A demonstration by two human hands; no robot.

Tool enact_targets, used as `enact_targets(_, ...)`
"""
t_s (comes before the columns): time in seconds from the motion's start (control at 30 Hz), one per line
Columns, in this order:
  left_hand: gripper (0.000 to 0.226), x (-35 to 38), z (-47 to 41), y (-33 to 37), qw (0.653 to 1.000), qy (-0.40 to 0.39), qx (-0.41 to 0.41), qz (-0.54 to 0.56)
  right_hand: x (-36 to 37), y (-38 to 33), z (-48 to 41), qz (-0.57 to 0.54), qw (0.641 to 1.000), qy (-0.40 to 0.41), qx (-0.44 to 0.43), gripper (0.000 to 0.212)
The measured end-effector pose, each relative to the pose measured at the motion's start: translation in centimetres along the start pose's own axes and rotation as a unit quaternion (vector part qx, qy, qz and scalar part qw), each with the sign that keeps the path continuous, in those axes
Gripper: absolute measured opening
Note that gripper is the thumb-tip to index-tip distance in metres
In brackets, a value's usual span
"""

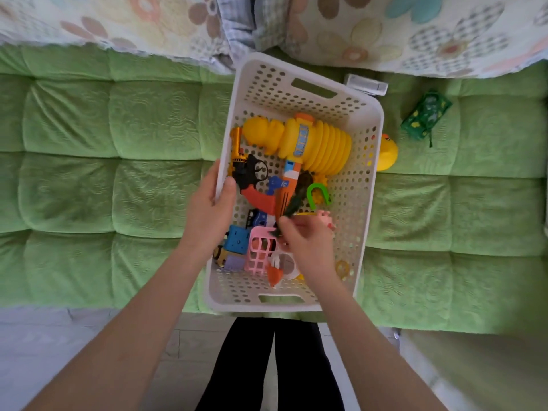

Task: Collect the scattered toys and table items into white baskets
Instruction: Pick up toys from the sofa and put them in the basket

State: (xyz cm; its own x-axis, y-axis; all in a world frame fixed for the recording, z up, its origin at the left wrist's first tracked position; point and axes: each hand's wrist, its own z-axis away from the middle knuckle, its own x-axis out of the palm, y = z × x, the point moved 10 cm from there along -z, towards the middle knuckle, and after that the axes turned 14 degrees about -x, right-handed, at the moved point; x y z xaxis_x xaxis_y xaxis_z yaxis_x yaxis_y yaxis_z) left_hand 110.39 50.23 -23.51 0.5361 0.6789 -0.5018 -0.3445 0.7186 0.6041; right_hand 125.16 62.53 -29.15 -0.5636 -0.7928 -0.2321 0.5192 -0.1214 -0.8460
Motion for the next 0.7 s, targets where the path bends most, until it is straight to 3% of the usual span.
enact_targets(0.1, 0.042, -0.5, -0.6, -0.3, 1.0, 0.007, 0.007, -0.016, 6.1, 0.0, -1.5, 0.11, 0.989, -0.095, -0.031, 0.018)
enact_targets(0.2, 0.043, -0.8, -1.1, -0.8, 0.999, 0.026, 0.016, -0.045, 8.5, 0.2, -2.3, 0.172, 0.977, -0.12, -0.043, 0.023)
enact_targets(0.3, 0.046, -1.1, -1.3, -1.4, 0.999, 0.024, -0.005, -0.034, 7.2, -0.5, -2.3, 0.162, 0.98, -0.103, -0.055, 0.023)
enact_targets(0.4, 0.047, -1.8, -0.8, -1.8, 0.999, 0.026, -0.032, 0.018, 2.1, -2.9, -2.6, 0.126, 0.987, -0.026, -0.098, 0.016)
enact_targets(0.53, 0.044, -3.7, 0.2, -1.8, 0.995, 0.065, -0.042, 0.064, -8.2, -4.9, -4.4, -0.028, 0.983, 0.16, -0.091, 0.014)
enact_targets(0.63, 0.043, -4.2, 0.1, -1.4, 0.992, 0.089, -0.06, 0.07, -13.7, -2.1, -7.1, -0.131, 0.958, 0.253, 0.011, 0.01)
enact_targets(0.7, 0.043, -3.9, -0.1, -0.8, 0.99, 0.105, -0.067, 0.071, -14.7, 0.9, -9.1, -0.2, 0.938, 0.262, 0.109, 0.027)
